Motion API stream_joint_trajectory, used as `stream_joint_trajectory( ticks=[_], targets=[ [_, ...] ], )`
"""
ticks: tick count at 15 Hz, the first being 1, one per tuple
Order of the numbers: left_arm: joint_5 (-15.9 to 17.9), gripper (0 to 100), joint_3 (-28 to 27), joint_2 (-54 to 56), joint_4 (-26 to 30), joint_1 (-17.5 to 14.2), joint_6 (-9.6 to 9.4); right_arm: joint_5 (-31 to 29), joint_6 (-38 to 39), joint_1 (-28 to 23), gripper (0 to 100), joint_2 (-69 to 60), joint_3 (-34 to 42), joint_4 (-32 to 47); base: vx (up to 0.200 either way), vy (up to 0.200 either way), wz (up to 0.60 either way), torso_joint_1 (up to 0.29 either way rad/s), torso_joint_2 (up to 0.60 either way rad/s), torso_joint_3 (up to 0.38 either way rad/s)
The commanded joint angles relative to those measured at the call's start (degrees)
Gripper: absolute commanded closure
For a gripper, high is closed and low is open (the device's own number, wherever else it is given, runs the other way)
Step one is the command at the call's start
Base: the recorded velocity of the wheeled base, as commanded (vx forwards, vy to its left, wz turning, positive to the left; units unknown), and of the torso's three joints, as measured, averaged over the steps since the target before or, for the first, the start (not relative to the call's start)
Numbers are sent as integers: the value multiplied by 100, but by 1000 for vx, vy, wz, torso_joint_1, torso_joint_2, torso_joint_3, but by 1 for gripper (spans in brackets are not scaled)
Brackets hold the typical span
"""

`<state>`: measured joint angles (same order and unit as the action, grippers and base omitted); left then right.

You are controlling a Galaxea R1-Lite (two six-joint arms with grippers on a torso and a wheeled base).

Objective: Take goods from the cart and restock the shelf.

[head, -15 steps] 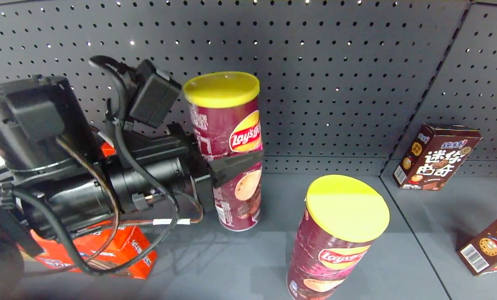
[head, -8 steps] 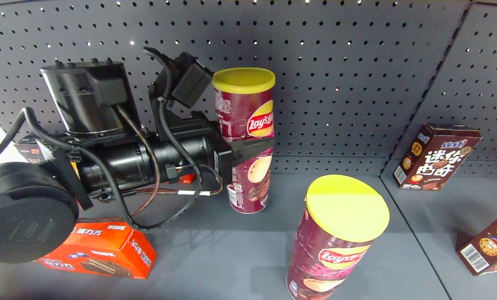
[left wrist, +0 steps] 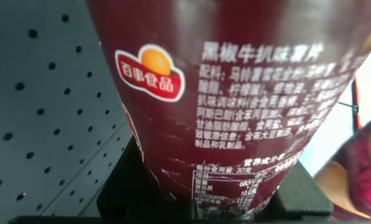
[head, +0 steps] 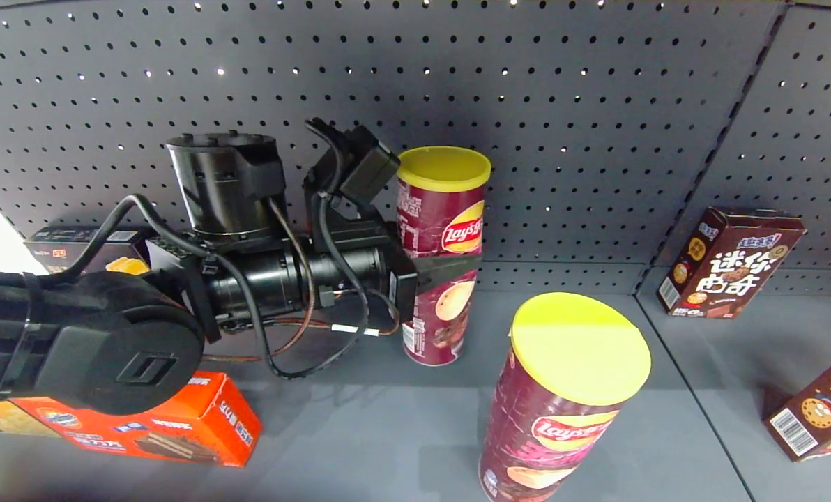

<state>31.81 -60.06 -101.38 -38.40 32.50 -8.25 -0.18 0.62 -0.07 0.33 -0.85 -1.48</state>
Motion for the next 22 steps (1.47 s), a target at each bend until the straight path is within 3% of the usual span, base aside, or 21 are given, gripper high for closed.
stream_joint_trajectory(
  ticks=[1, 5, 10, 22],
  targets=[
    [10, 100, -172, -198, -10, -7, -10, 1, -1, -1, 0, 11, -3, -2, 0, 0, 0, 0, 0, 0],
    [27, 100, -577, -594, -18, 11, -27, 9, -1, -1, 0, 11, -3, -2, 0, 0, 0, 0, 0, 0],
    [203, 100, -779, -910, -212, 37, -18, 9, -1, -1, 0, 11, -11, -2, 0, 0, 0, 0, 0, 0],
    [203, 100, -1262, -1385, -221, 37, -27, 9, -1, -1, 0, 11, -11, 7, 0, 0, 0, 0, 0, 0]
  ],
)
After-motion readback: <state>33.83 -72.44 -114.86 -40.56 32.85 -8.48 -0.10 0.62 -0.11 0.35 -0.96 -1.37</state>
